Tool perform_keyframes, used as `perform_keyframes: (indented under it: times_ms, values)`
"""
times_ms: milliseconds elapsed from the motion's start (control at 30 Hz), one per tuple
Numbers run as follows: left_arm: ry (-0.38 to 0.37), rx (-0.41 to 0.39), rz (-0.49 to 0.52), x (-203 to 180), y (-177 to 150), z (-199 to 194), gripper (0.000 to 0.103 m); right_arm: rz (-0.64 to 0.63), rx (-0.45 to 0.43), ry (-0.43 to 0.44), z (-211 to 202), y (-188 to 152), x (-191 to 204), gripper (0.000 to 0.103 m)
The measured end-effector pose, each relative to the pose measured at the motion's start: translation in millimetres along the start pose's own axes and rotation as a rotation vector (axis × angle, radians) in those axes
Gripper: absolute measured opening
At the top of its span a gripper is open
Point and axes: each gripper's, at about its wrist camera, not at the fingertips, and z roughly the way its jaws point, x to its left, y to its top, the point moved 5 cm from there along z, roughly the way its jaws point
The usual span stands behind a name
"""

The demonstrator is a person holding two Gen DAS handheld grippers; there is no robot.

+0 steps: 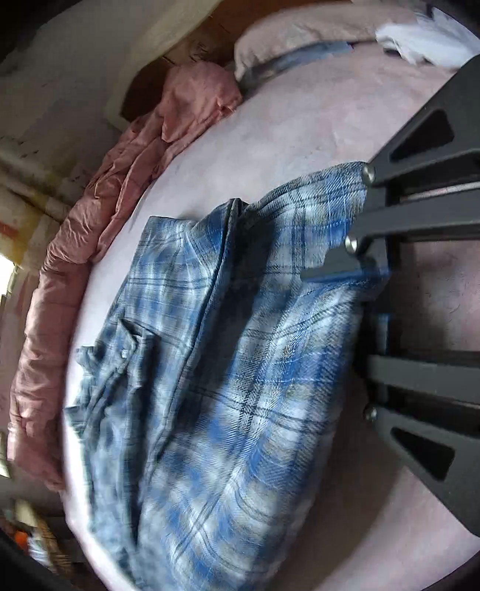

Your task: Fold large clothes

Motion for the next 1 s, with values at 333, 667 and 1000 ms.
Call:
perform_keyframes:
  times_ms: [333,667,1000]
  values:
    - [-0.153,-0.017,-0.142,29,-55,-92,0.004,0.006,-0.113,0.028,-92,-36,-22,0.007]
    - [-0.26,-0.012,-0.274,35,-119,-162,0.004,0.025,-0.198,0.103,-172,-148,-33,0.007]
    - [-0.208,-0.011,-0.23,30,-114,-144,0.029,0.066,-0.232,0.159,-176,-125,-48,0.01]
